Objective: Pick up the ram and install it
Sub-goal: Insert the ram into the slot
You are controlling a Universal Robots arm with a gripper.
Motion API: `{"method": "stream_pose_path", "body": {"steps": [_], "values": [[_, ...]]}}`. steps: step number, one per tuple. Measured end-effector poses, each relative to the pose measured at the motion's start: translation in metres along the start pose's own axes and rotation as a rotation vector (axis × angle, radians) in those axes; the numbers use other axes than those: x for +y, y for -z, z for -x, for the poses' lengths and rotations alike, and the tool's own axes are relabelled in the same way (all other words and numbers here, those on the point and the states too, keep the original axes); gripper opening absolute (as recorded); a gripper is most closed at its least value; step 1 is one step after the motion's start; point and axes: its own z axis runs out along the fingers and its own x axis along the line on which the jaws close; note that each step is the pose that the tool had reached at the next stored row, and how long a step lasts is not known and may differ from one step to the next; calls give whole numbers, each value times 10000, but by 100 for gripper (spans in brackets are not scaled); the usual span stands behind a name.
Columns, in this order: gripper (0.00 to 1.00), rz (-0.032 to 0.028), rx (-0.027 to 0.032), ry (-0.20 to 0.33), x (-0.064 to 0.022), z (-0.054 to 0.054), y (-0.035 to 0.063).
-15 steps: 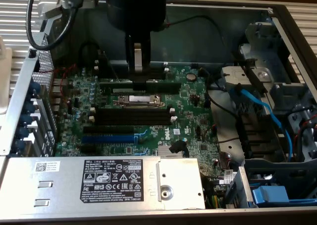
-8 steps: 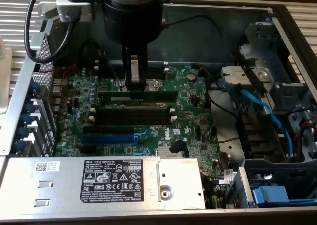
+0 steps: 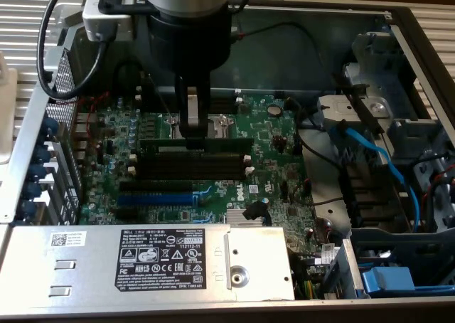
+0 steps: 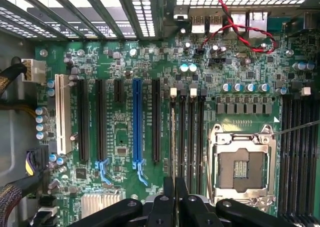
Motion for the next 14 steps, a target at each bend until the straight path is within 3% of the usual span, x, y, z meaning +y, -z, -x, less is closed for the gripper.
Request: {"method": "stream_pose_path", "body": {"steps": [5,14], "values": [[13,13,-3,-2,1,4,-12],[13,14,43,1,17,25,-95]]}}
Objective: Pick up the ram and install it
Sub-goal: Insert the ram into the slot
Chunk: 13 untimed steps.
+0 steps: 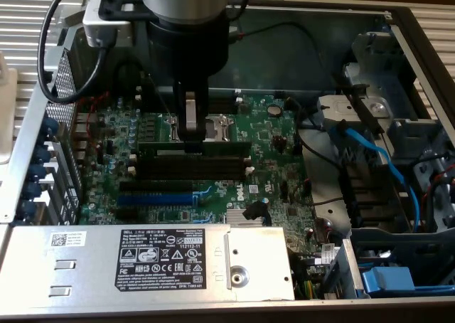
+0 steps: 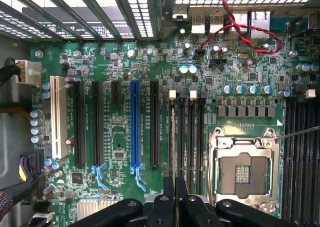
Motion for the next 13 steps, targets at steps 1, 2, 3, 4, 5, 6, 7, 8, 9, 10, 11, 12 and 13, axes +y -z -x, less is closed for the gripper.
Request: {"method": "stream_pose_path", "body": {"steps": [1,2,3,4,5,6,7,8,9,10,11,12,13], "values": [[13,1,9,0,1,0,-13],[13,3,13,1,1,1,-24],[13,6,17,1,2,1,-34],[13,11,19,1,2,1,-42],[13,17,21,1,3,2,-49],[13,22,24,1,4,2,-53],[13,26,25,1,4,2,-59],[13,28,26,2,6,2,-66],[13,29,25,2,8,2,-74],[13,30,24,2,9,2,-83],[13,32,25,2,11,3,-92],[13,36,25,0,16,3,-100],[13,38,26,-2,18,3,-105]]}}
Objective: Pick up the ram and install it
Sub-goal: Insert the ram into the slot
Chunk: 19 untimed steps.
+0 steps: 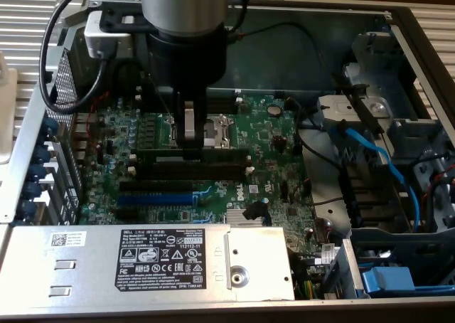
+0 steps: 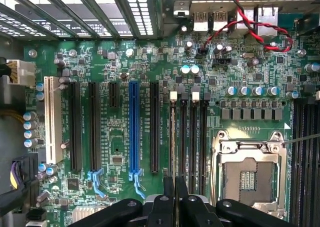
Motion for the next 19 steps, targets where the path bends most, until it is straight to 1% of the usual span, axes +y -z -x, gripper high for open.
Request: {"method": "stream_pose_path", "body": {"steps": [8,13,19], "values": [[13,19,9,-198,13,0,-17],[13,51,12,-207,16,1,-30],[13,51,10,-189,15,2,-35]]}}
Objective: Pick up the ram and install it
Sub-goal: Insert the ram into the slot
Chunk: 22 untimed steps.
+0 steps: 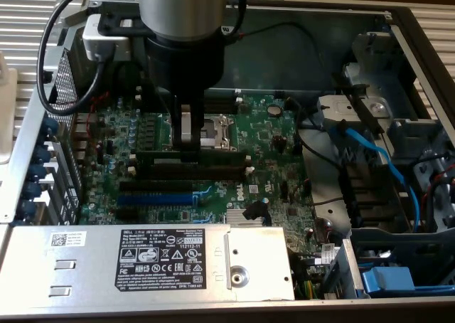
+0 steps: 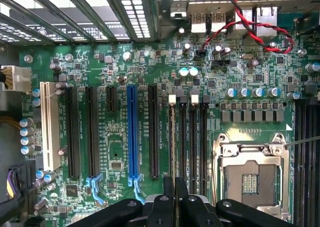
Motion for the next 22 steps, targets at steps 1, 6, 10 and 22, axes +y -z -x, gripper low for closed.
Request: {"method": "stream_pose_path", "body": {"steps": [1,6,10,22], "values": [[13,0,0,13,0,0,0],[13,0,-2,49,0,0,-2],[13,2,1,47,-1,-16,-4],[13,1,11,47,-7,6,-31]]}}
